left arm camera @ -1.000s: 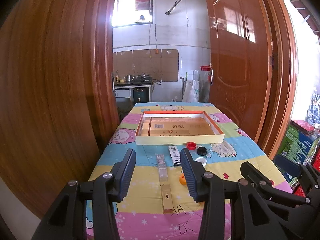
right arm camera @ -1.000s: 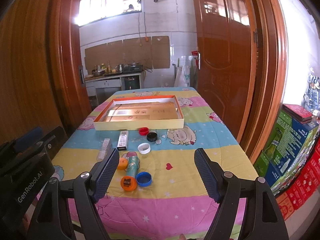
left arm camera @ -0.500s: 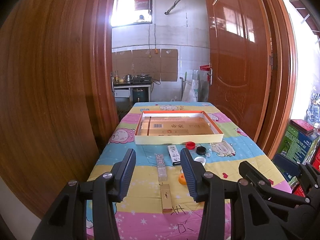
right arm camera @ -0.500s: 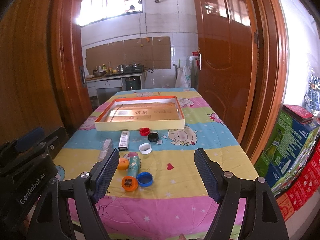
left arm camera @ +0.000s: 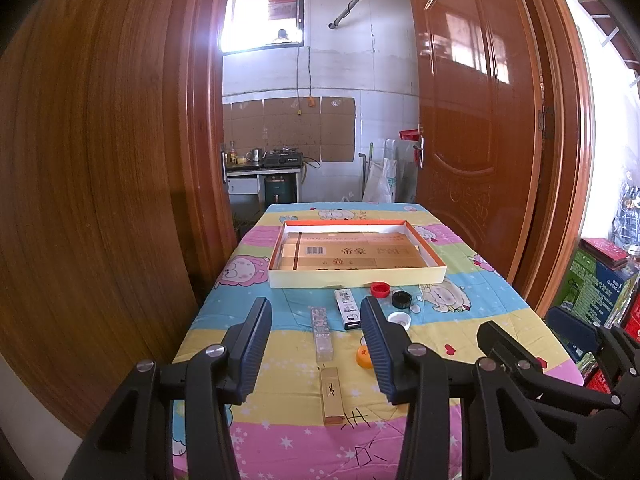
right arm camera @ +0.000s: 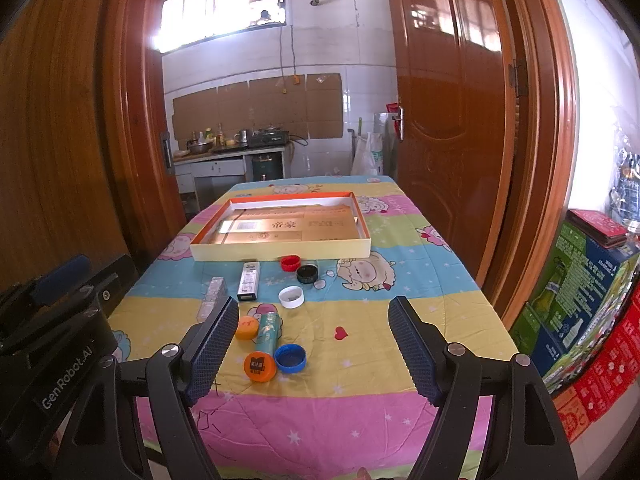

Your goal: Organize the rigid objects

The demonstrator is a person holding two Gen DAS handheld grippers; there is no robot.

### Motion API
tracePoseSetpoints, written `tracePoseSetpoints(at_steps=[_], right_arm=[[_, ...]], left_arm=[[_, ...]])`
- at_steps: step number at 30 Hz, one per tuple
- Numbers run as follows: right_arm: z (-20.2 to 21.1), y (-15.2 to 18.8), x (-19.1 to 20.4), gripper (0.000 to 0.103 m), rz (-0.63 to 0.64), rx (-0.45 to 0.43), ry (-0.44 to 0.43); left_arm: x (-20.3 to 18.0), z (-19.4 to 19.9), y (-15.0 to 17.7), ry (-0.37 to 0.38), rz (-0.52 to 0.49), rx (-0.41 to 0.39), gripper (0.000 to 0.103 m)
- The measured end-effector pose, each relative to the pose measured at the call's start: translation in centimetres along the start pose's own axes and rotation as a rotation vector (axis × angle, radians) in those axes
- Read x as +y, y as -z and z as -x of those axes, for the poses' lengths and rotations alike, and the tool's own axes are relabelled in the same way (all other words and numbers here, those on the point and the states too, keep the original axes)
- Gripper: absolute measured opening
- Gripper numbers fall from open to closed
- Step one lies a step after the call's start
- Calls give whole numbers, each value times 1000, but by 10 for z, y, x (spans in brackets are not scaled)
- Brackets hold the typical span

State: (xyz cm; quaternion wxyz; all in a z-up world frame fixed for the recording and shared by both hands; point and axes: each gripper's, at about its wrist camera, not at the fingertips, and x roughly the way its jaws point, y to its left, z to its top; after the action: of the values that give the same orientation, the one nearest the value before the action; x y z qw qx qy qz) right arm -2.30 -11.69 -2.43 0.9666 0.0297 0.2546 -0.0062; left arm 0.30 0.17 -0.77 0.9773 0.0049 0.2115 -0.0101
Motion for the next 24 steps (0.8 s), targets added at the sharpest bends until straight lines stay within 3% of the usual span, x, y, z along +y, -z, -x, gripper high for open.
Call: tracePoseSetpoints(at_steps=[24], right_arm=[[-14,8,-7,79,-10,29,-29]], left_arm=[[3,-16,7,5,11,53,46]])
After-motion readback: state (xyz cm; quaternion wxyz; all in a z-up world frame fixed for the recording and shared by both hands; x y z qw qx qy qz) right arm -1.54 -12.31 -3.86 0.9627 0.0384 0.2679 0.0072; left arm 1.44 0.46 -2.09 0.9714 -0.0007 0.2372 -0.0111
